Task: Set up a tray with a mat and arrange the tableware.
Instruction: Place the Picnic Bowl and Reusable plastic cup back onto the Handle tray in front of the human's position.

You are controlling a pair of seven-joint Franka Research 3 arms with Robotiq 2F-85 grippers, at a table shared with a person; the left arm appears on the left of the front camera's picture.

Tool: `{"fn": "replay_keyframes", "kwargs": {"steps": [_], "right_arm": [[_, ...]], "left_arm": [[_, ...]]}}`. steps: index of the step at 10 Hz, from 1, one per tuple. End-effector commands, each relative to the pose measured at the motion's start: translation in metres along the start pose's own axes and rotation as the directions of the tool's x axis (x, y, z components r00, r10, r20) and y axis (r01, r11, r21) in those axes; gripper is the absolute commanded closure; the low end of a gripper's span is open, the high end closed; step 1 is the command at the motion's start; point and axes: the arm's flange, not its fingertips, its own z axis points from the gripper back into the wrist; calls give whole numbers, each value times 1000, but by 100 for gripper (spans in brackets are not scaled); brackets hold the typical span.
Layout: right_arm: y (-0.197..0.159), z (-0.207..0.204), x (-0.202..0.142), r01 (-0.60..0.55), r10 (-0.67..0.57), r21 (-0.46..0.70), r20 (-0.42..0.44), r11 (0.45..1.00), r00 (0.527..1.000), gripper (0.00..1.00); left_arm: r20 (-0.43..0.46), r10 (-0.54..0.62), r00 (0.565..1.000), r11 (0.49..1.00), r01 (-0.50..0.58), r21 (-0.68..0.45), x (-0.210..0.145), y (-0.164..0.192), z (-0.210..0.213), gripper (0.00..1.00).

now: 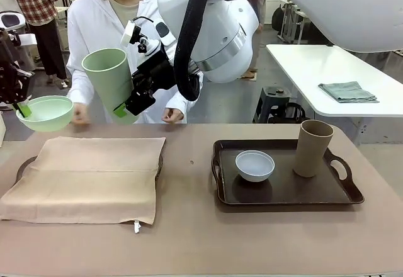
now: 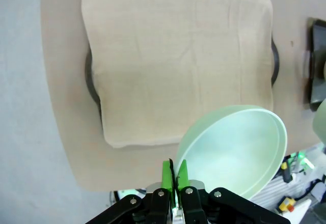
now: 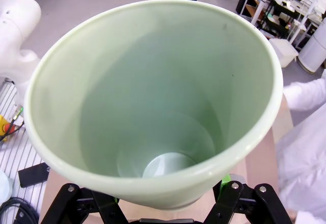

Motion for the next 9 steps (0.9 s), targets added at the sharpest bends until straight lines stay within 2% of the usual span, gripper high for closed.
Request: {"fn": "replay_keyframes", "kwargs": {"steps": [1, 6, 7, 8, 9], "right_arm": [[0, -1, 0, 1, -1, 2, 1, 1000, 1000, 76], [0, -1, 0, 1, -1, 2, 1, 1000, 1000, 76], [0, -1, 0, 1, -1, 2, 1, 1000, 1000, 76], [0, 0, 0, 0, 0, 0, 0, 1000, 1000, 19], [-5, -13, -24, 11, -12, 15, 105, 1000, 994, 19]], "left_arm": [[1, -4, 1000, 1000, 4, 1, 0, -1, 0, 100], [1, -4, 1000, 1000, 4, 1, 0, -1, 0, 100], [0, 0, 1000, 1000, 0, 0, 0, 0, 0, 96], [-30, 8, 1000, 1000, -8, -11, 14, 10, -23, 96], [-40, 25, 999, 999, -26, -34, 24, 19, -42, 96]]}}
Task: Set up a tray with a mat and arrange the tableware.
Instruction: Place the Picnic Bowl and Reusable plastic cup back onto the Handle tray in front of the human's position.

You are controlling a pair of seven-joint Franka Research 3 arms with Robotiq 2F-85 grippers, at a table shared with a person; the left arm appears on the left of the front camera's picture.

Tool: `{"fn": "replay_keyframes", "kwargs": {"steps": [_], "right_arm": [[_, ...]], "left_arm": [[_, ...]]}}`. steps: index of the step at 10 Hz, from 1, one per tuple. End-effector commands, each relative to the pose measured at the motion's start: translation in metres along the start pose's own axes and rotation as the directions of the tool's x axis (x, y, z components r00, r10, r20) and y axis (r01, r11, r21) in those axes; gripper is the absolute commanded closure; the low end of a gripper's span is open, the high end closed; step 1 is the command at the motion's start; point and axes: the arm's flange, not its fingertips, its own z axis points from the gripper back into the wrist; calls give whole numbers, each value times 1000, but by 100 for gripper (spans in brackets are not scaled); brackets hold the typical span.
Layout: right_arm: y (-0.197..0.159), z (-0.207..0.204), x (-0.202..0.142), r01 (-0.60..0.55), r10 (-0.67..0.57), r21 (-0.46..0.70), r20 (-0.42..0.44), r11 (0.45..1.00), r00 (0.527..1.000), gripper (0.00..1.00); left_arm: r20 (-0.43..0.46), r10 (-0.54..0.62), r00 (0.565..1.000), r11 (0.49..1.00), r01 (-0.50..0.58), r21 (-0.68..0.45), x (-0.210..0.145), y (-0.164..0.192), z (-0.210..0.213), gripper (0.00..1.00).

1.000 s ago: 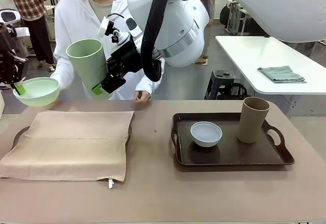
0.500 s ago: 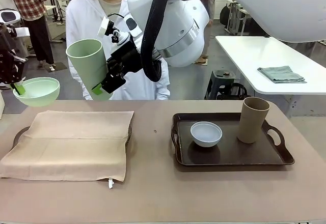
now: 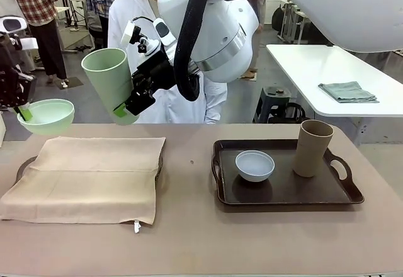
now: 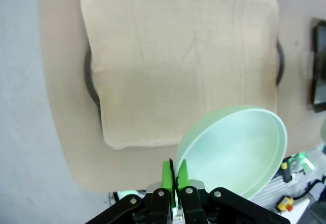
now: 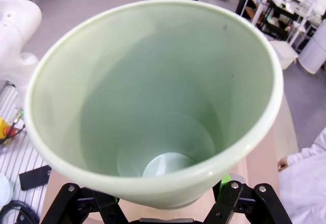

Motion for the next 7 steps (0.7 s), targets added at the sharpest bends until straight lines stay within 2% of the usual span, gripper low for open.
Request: {"fn": "replay_keyframes", "kwargs": {"steps": [1, 3, 5, 7], "right_arm": [[-11, -24, -40, -1, -1, 15, 138, 1000, 990, 19], [-16, -54, -61, 4, -6, 7, 174, 1000, 985, 19], [-17, -77, -82, 42, -46, 30, 149, 999, 988, 19], [-18, -97, -96, 79, -85, 54, 124, 995, 989, 19]], "left_arm": [[-9, 24, 1000, 999, -24, -47, 22, 16, -35, 96], [19, 30, 999, 998, -28, -64, 37, 26, -58, 96], [22, 37, 999, 997, -36, -73, 43, 30, -79, 96], [-14, 67, 998, 996, -68, -57, 46, 37, -99, 96]]}}
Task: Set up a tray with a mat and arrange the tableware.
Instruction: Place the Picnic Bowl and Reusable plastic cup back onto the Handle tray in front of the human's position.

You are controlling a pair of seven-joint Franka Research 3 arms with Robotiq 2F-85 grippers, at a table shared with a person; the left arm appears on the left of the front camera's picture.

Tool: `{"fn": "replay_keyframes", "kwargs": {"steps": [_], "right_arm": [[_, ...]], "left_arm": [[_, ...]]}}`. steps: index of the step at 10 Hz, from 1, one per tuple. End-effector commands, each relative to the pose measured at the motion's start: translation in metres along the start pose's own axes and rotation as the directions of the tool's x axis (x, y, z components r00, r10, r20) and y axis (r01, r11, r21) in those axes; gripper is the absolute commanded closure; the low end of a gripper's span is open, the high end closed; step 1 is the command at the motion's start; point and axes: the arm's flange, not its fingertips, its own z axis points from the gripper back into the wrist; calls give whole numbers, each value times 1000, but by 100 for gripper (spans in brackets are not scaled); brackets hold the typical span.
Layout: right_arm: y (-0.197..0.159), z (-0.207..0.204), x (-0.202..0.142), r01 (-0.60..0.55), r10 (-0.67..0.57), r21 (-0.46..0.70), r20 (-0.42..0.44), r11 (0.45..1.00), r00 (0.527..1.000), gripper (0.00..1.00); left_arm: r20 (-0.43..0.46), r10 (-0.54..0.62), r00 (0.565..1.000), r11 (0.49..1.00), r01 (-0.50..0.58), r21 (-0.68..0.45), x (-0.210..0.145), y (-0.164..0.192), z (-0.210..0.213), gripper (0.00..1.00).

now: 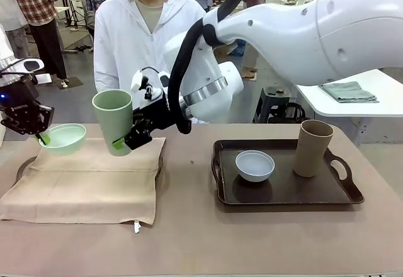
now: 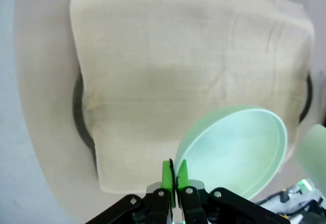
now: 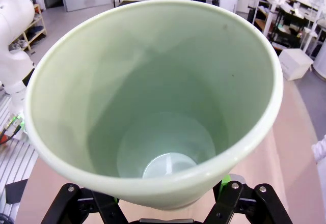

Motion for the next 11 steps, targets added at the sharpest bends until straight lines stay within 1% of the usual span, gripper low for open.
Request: {"fn": "replay_keyframes", "kwargs": {"steps": [1, 2, 4, 5, 6, 9, 11], "right_arm": [[-6, -3, 2, 28, -29, -39, -41, 999, 999, 19], [0, 0, 0, 0, 0, 0, 0, 1000, 1000, 19], [-1, -5, -7, 12, -12, -3, -14, 1000, 1000, 19], [-3, -3, -12, -18, 18, -15, -14, 1000, 1000, 19], [-7, -7, -22, -22, 21, -13, -18, 1000, 1000, 19], [-20, -20, -46, -34, 33, -24, -17, 999, 999, 19], [-29, -33, -58, 1, -1, -15, -15, 1000, 1000, 19]], "left_arm": [[-29, 15, 999, 1000, -16, -12, 2, 4, -9, 96], [0, 0, 1000, 1000, 0, 0, 0, 0, 0, 96], [0, 0, 1000, 1000, 0, 0, 0, 0, 0, 96], [-16, 3, 1000, 1000, -3, 2, 1, 1, -8, 96], [-32, -5, 999, 1000, 6, 14, 3, 1, -13, 96], [6, -23, 1000, 996, 23, 92, 1, -8, -31, 96], [6, -35, 999, 994, 35, 103, 3, -9, -41, 96]]}}
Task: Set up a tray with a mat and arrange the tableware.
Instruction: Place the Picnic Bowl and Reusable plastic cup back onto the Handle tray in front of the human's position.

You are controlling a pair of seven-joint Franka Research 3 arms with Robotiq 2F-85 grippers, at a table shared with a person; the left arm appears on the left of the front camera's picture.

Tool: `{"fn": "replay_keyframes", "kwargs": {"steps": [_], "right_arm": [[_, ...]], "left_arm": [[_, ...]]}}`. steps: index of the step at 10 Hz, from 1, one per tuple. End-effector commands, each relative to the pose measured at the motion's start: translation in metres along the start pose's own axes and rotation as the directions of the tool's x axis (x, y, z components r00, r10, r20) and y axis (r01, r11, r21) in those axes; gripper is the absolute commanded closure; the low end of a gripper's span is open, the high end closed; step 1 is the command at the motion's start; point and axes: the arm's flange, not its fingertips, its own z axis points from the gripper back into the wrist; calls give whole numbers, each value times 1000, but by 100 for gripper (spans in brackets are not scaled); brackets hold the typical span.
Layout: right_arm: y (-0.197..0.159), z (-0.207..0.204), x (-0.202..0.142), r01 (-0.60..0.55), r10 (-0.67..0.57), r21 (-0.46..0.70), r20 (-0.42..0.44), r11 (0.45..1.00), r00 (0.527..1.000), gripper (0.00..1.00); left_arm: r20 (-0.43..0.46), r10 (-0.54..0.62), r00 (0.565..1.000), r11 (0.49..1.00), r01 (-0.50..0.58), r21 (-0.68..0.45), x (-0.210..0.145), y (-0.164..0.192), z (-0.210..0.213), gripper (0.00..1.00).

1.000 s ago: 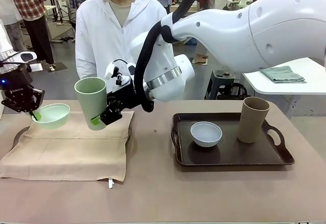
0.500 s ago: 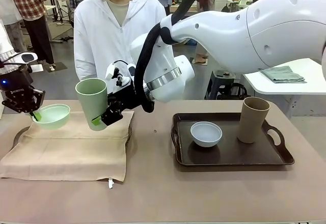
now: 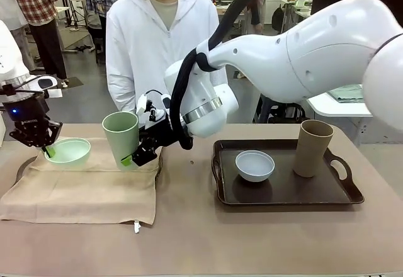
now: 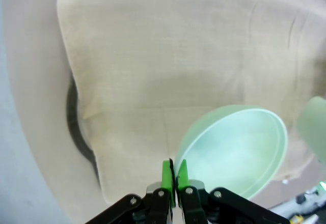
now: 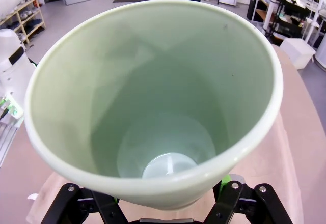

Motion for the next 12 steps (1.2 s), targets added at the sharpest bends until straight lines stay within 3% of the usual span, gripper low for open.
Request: {"fn": "replay_keyframes", "kwargs": {"steps": [1, 8, 9, 10, 11, 12], "right_arm": [[-10, -15, -6, 3, -3, -6, 12, 1000, 1000, 19], [-19, -35, -22, 42, -42, 10, -4, 999, 999, 19], [-19, -35, -24, 55, -55, 18, -4, 998, 998, 6], [-18, -34, -24, 57, -57, 20, -6, 998, 998, 0], [-19, -34, -23, 66, -66, 20, -13, 998, 998, 0], [-18, -33, -23, 78, -77, 23, -27, 997, 997, 0]], "left_arm": [[22, 7, 1000, 1000, -8, 25, 2, -1, -11, 96], [21, 19, 1000, 999, -20, 28, 23, 5, -36, 96], [20, 17, 1000, 1000, -17, 26, 25, 6, -38, 96], [13, 15, 1000, 1000, -15, 21, 26, 6, -39, 77], [7, 14, 1000, 1000, -14, 17, 26, 6, -39, 76], [2, 13, 1000, 1000, -13, 17, 26, 7, -39, 57]]}}
